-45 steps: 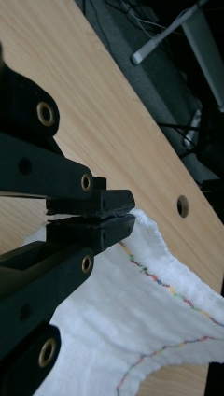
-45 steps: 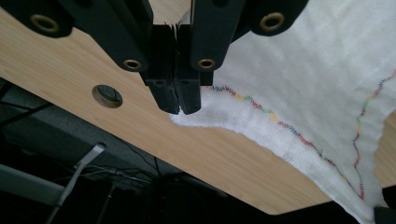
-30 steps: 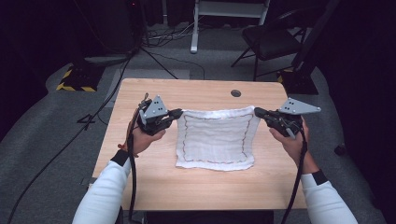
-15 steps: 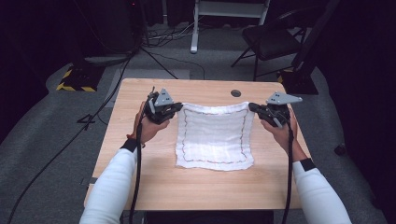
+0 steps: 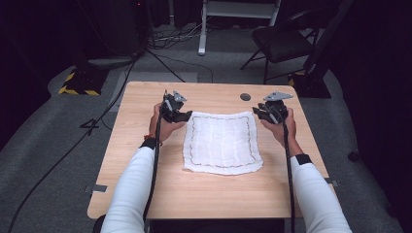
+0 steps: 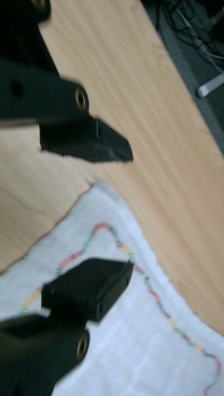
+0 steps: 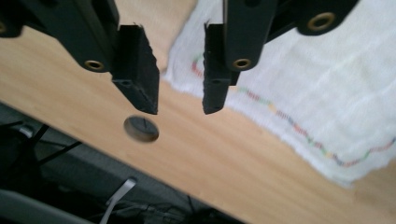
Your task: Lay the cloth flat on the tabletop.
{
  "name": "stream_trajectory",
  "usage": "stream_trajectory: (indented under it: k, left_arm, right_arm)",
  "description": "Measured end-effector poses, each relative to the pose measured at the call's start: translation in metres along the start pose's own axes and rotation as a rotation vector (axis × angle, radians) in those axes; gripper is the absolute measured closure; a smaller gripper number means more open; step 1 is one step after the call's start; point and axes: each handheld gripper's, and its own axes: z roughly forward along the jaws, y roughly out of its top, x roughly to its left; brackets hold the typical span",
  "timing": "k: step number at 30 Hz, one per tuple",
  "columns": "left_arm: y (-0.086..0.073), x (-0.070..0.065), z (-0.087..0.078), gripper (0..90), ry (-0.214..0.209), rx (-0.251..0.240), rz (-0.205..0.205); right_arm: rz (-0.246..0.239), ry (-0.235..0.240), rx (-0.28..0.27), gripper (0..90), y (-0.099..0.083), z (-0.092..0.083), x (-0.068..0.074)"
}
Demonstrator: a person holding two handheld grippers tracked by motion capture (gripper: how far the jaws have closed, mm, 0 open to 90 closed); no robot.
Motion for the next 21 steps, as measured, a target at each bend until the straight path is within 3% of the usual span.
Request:
stream_trajectory:
  k: [1,3,6,7,8,11,14,17,19,21]
  left_arm:
    - [-0.006,-0.007,-0.009,29.4,-0.044,-0.006,0.025]
    - [-0.013,-0.016,-0.020,27.2,-0.092,-0.022,0.052]
    - [-0.027,-0.032,-0.034,25.6,-0.172,-0.017,0.089]
    - [-0.027,-0.032,-0.034,25.6,-0.172,-0.017,0.089]
    - [-0.037,-0.044,-0.042,25.6,-0.195,0.001,0.137]
    - [-0.052,-0.056,-0.051,25.4,-0.259,0.015,0.142]
    - [-0.065,-0.067,-0.055,27.6,-0.287,0.042,0.157]
    - [-0.073,-0.073,-0.054,40.0,-0.311,0.063,0.173]
    - [-0.082,-0.077,-0.049,46.2,-0.332,0.112,0.175]
    - [-0.085,-0.079,-0.046,51.3,-0.300,0.126,0.197]
  right_arm:
    - [-0.013,0.031,0.001,63.2,-0.008,-0.008,0.002]
    - [-0.004,0.080,-0.005,61.6,-0.018,-0.018,0.004]
    - [-0.033,0.160,-0.009,60.2,-0.036,-0.034,0.012]
    - [-0.033,0.160,-0.009,60.2,-0.036,-0.034,0.012]
    - [-0.048,0.229,-0.013,59.7,-0.048,-0.046,0.019]
    - [-0.089,0.291,0.024,59.4,-0.069,-0.057,0.031]
    - [-0.107,0.339,0.075,58.7,-0.088,-0.060,0.041]
    - [-0.126,0.354,0.105,58.7,-0.098,-0.060,0.049]
    - [-0.163,0.357,0.156,60.8,-0.109,-0.057,0.057]
    - [-0.160,0.355,0.178,60.8,-0.113,-0.055,0.059]
